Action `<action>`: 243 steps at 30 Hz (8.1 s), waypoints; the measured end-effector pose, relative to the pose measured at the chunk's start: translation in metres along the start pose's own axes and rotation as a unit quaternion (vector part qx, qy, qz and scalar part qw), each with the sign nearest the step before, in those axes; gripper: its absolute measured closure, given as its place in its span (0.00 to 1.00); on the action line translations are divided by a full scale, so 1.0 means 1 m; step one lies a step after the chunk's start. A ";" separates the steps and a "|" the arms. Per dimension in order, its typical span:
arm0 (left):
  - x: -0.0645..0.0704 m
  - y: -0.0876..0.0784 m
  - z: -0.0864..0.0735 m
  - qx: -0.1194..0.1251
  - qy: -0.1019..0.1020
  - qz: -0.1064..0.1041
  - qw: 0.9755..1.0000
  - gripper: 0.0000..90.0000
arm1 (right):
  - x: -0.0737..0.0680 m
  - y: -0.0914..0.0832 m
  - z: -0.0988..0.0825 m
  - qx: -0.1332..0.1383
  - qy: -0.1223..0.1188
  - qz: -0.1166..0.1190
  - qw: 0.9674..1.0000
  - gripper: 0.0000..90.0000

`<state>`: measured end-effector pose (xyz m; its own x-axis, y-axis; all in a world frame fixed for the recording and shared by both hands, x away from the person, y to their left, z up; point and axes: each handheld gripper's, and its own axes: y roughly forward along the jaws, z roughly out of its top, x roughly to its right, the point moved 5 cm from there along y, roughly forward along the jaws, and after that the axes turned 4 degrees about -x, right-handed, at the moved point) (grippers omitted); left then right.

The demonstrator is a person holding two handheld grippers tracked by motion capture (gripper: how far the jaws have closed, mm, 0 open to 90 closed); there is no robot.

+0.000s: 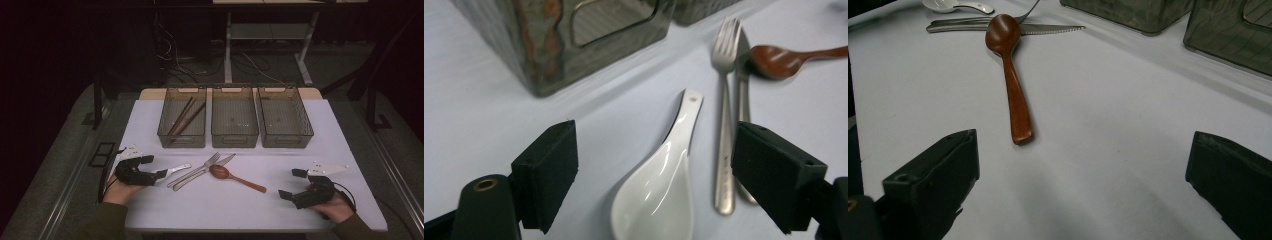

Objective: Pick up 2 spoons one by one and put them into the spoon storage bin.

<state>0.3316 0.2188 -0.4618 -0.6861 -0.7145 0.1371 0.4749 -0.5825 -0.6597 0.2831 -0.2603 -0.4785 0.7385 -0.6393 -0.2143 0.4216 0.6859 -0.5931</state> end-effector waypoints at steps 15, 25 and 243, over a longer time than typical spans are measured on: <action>-0.013 0.008 -0.014 -0.037 -0.015 0.000 0.999 0.27 | -0.001 -0.001 -0.001 -0.002 -0.001 -0.001 1.000 0.01; -0.009 0.008 -0.015 -0.050 -0.008 -0.017 0.999 0.39 | -0.001 -0.001 -0.001 -0.003 -0.001 0.000 1.000 0.01; 0.095 0.097 0.139 0.010 0.108 -0.114 0.987 0.37 | 0.001 -0.004 -0.004 0.003 0.010 0.004 1.000 0.01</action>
<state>0.3890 0.0401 -0.4101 -0.8774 -0.4651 0.1178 0.3036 -0.7283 -0.6143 0.2799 -0.2653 -0.4794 0.7310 -0.6407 -0.2348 0.4191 0.6931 -0.5865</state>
